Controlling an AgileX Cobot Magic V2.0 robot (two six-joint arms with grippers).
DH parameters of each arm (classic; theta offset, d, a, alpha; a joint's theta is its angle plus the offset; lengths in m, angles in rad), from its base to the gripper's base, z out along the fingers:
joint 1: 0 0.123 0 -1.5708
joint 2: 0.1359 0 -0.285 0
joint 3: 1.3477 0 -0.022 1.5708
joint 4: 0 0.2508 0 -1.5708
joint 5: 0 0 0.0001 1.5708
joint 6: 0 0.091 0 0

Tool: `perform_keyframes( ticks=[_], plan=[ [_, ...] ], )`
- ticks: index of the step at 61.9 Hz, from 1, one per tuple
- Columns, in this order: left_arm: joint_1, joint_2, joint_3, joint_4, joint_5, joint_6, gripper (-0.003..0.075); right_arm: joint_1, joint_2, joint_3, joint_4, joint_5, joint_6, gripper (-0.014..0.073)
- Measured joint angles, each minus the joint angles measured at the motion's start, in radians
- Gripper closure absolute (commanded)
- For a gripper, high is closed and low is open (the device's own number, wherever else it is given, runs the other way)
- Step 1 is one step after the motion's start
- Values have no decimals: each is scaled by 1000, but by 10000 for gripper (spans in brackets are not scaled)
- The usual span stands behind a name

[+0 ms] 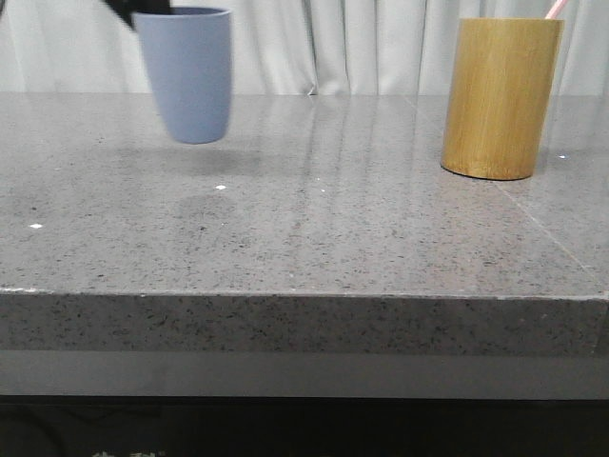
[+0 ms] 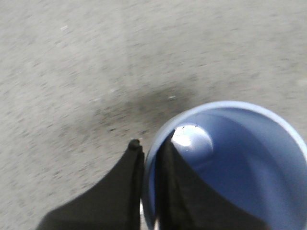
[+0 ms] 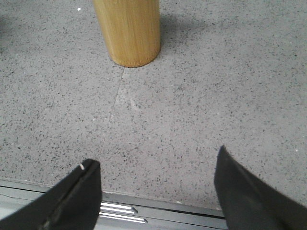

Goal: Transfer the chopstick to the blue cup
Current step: 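Grip the cup rim with the left gripper and slide it toward the bamboo holder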

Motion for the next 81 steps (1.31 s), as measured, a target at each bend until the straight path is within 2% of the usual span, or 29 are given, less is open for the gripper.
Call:
perform_keyframes(
  ticks=[16,37,59,64,81],
  plan=[
    [-91,82,-72,-17,2,0,739,0,0,0,0,0,0,75],
    [-112,137,-119,-21,-9,0,734,0,0,0,0,0,0,75],
    [-112,137,-125,-32,8,0,496,0,0,0,0,0,0,75],
    [-112,137,-128,-34,8,0,475,0,0,0,0,0,0,75],
    [-112,137,-191,-38,46,0,477,0,0,0,0,-4,-2,75]
  ],
)
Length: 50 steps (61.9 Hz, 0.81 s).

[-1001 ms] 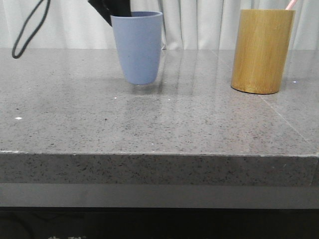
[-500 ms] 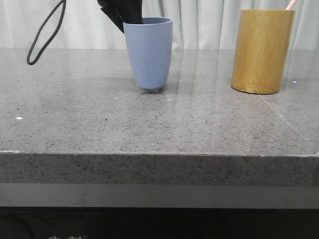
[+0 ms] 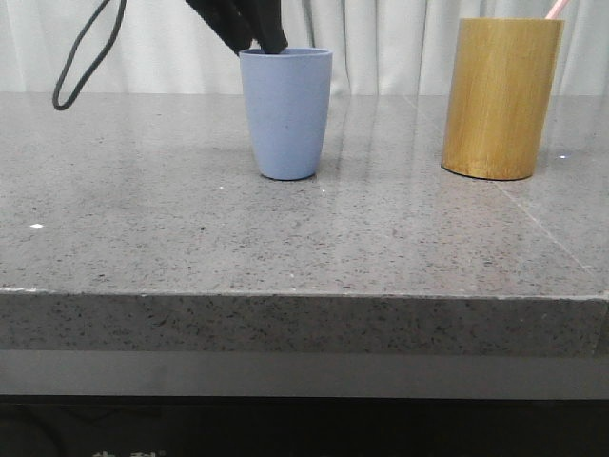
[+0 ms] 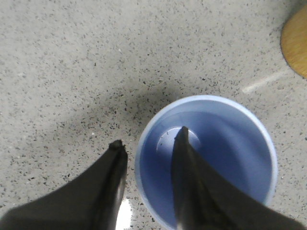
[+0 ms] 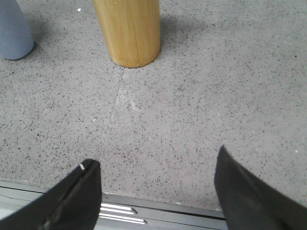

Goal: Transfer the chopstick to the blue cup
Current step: 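Grip the cup rim with the left gripper and slide it toward the bamboo holder, then open the left gripper and lift it away from the blue cup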

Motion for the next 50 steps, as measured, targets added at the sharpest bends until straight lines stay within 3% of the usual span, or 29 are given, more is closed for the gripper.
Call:
perform_keyframes(
  ticks=[14,32,41,50],
  plan=[
    [4,-34,-14,2,7,0,477,-22,8,-9,-4,-34,24,75],
    [16,-216,17,2,10,-2,477,-167,175,-137,16,-22,60,75],
    [17,-357,125,2,10,-5,477,-218,302,-232,86,-2,53,75],
    [17,-508,322,2,-31,-7,477,-222,431,-350,209,34,-41,75]
  ],
)
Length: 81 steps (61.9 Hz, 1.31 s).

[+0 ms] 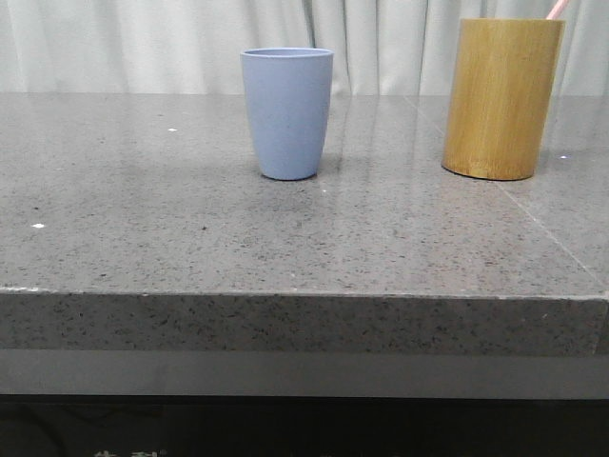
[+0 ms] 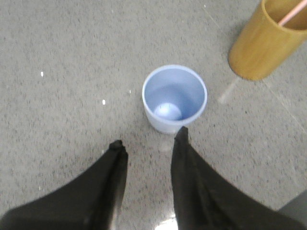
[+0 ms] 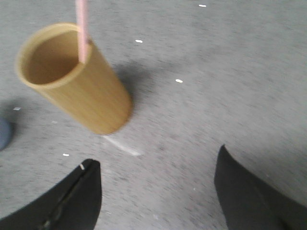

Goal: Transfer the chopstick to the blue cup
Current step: 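Open the left gripper and lift it away from the blue cup, then grasp the pink chopstick in the bamboo holder with the right gripper and lift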

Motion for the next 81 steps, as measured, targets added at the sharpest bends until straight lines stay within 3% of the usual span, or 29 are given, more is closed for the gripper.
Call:
perform_keyframes(
  ticks=[12,26,46,62,81],
  plan=[
    [0,-215,318,14,-136,0,477,0,156,-160,173,28,-159,75],
    [0,-451,638,14,-211,0,477,0,343,-330,228,44,-204,75],
    [0,-634,816,13,-224,-22,477,56,552,-473,237,33,-211,83],
    [0,-652,819,13,-224,-24,477,85,608,-495,237,10,-214,326],
    [0,-652,820,13,-226,-26,477,87,608,-501,228,21,-215,538]
  ],
)
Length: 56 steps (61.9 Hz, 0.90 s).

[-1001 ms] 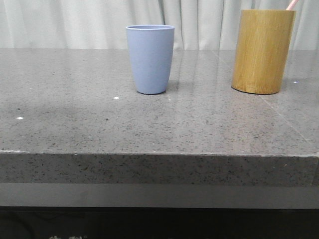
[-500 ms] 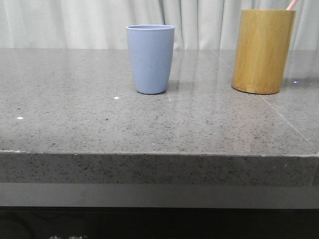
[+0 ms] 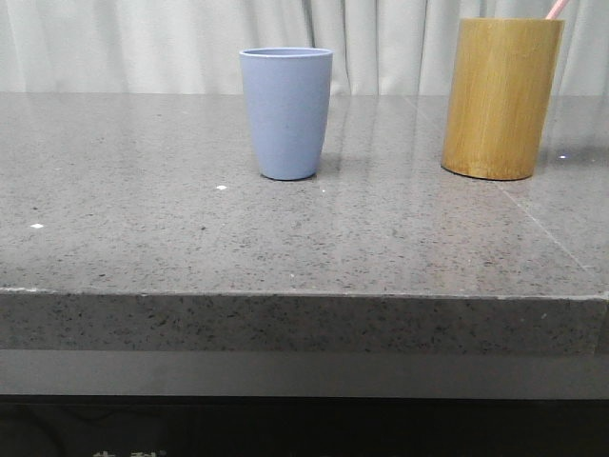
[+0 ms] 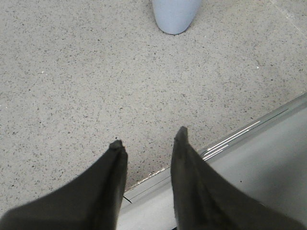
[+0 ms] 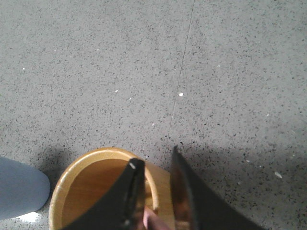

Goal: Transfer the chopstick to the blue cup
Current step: 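Grasp the pink chopstick in the bamboo holder with the right gripper and lift, then carry the pink chopstick over the blue cup and lower it inside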

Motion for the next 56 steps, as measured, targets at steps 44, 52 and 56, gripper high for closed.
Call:
perform_keyframes(
  ticks=[44,52,56],
  plan=[
    [0,0,0,0,0,-1,477,19,-169,-270,-104,136,-53,659],
    [0,0,0,0,0,-1,477,117,-226,-316,-106,127,-107,659],
    [0,0,0,0,0,-1,477,192,-235,-320,-106,118,-135,659]
  ],
)
